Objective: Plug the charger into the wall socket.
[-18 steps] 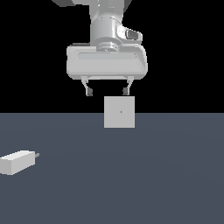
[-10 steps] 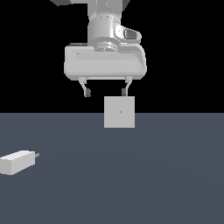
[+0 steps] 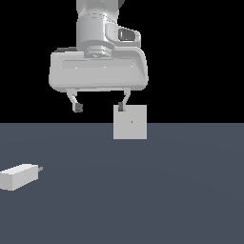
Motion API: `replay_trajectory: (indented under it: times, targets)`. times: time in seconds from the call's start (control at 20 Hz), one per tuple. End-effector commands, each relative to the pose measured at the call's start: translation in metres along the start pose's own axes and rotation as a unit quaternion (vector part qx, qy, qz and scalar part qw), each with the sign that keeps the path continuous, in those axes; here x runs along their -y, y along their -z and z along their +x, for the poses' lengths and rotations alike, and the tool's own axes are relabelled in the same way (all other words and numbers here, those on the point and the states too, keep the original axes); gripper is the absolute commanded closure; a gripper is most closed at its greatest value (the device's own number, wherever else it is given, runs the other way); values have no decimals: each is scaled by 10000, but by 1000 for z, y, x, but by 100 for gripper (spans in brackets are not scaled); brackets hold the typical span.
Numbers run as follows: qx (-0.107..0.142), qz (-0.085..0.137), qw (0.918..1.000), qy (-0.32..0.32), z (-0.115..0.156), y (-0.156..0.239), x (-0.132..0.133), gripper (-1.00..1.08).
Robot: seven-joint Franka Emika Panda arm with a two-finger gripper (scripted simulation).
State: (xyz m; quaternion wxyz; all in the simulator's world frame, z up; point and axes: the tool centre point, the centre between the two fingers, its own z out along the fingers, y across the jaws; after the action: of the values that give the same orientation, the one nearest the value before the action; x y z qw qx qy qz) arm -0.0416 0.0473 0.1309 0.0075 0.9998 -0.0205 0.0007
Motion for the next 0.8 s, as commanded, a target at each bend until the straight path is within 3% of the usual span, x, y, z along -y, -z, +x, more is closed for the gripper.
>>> replay_trajectory:
  times: [0.0, 0.75]
  targets:
    - [-71, 6, 9999, -114, -10, -7, 13, -92]
    - [-505, 21, 9954, -812, -55, -51, 91, -92]
